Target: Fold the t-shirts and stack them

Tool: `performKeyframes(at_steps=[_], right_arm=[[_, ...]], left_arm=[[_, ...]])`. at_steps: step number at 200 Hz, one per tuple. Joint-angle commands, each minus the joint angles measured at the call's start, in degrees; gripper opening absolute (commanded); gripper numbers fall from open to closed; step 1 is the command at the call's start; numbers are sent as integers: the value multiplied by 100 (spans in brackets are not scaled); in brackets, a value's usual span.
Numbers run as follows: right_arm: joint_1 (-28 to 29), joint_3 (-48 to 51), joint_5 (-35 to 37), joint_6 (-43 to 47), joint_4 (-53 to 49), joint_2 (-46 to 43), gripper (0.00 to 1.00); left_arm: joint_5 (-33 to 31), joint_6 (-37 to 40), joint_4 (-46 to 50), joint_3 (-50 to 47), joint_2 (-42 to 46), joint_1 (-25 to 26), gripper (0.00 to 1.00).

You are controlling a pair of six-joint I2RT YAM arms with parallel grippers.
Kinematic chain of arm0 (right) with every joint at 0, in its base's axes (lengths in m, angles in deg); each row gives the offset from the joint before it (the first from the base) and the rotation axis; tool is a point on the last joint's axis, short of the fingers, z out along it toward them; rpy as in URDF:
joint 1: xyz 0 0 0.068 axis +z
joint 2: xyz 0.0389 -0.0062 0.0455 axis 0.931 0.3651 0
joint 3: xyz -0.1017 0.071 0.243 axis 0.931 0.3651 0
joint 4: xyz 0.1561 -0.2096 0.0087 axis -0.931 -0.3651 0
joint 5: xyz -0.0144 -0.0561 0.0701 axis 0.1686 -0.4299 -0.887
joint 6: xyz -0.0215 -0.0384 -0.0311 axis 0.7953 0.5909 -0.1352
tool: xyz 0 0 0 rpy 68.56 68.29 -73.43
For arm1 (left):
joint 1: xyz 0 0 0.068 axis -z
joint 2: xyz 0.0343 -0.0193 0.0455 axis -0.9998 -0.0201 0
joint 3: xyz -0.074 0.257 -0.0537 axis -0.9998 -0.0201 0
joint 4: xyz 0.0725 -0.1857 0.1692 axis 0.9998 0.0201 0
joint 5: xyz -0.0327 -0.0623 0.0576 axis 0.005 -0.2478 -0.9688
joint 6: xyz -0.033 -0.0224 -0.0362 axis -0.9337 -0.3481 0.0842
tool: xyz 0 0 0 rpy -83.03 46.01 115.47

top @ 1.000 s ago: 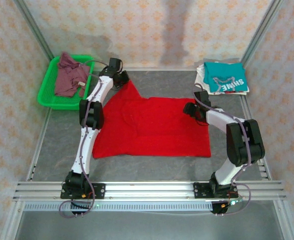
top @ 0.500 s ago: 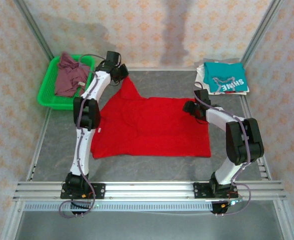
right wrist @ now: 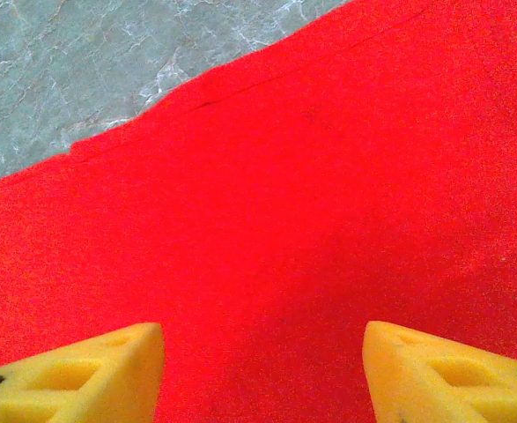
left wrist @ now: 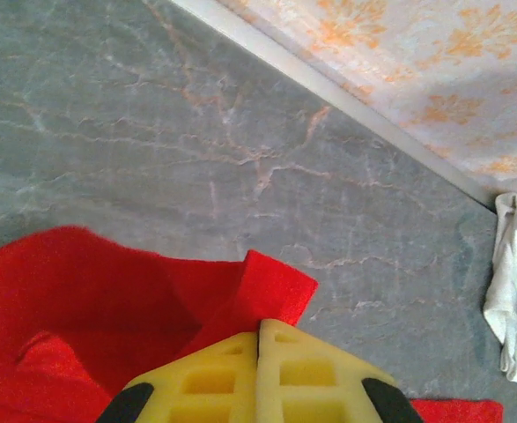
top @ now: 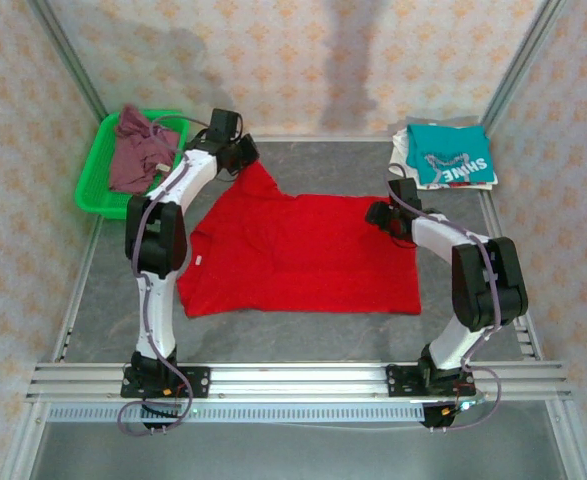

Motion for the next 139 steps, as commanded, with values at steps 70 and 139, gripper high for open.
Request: performKeyframes(at_steps=[70,139], right_arm=[[-290,-673,341,-358,-532,12,62],[-566,-2371,1777,94,-2318,1172,62]], left_arm=[[83,-209,-220,-1152,1384,-193,0],[596,-928,-651,-2164,2370,-130,0]])
